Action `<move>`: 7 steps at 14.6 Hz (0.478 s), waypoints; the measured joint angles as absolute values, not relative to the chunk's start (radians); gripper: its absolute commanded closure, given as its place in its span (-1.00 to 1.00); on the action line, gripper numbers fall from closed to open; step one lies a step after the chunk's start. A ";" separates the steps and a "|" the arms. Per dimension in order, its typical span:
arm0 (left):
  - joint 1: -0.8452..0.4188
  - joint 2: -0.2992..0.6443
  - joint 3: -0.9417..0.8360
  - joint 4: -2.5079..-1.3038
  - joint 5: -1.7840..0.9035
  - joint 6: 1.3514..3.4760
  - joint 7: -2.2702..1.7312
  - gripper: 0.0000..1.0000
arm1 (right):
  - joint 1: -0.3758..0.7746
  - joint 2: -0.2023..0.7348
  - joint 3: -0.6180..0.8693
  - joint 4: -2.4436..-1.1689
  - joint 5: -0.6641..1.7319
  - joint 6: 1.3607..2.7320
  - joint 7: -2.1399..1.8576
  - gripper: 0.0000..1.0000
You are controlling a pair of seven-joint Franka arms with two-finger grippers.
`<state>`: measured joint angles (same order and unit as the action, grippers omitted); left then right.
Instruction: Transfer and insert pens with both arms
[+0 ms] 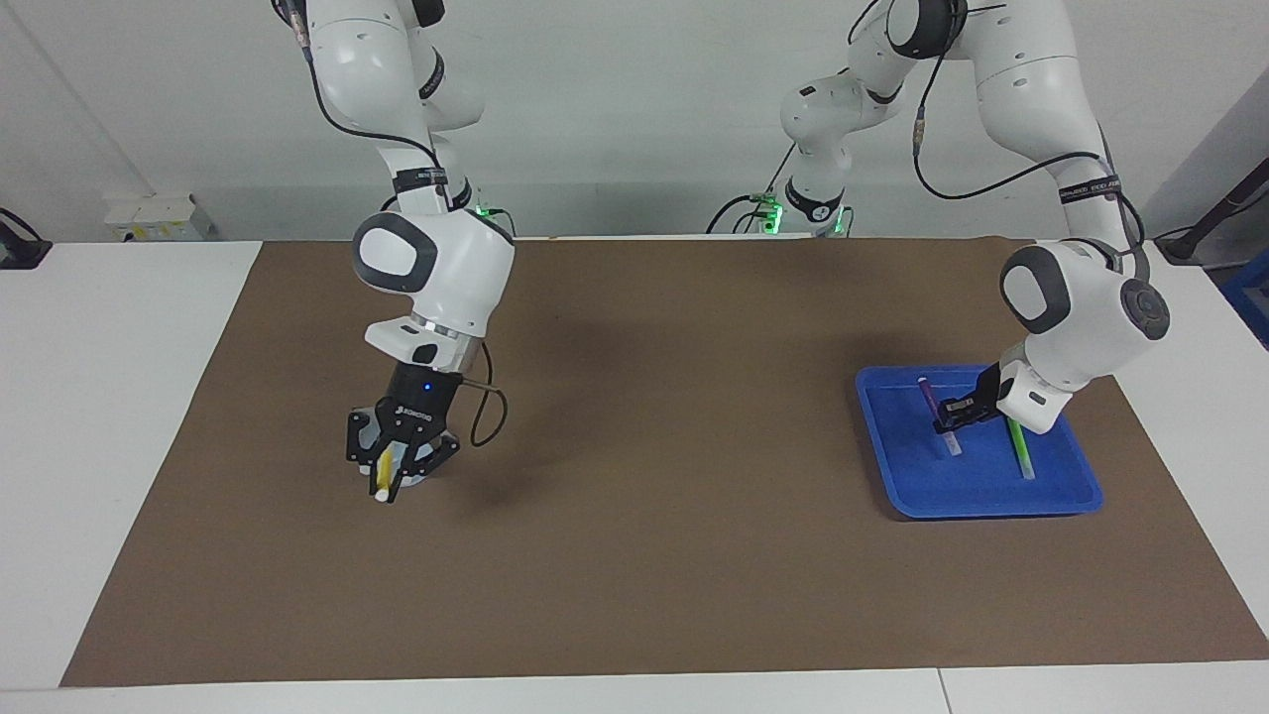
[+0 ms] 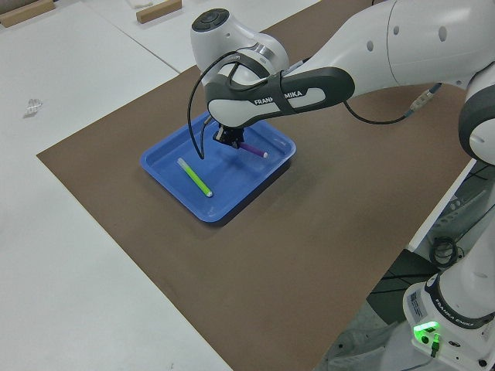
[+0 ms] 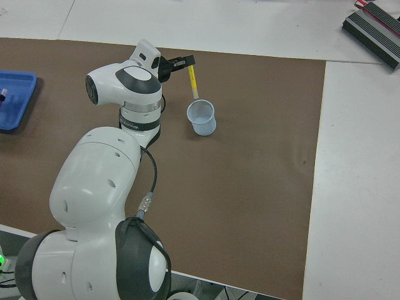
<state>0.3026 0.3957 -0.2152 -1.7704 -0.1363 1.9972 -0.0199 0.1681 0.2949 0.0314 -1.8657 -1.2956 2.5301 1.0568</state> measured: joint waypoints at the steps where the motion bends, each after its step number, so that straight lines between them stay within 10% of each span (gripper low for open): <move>1: 0.303 0.396 -0.215 -1.763 -0.158 1.968 -0.059 1.00 | 0.168 0.293 0.031 -1.872 -1.296 2.531 1.057 1.00; 7: 0.301 0.378 -0.228 -1.737 -0.267 1.857 -0.358 1.00 | 0.163 0.276 0.030 -1.918 -1.295 2.531 1.058 1.00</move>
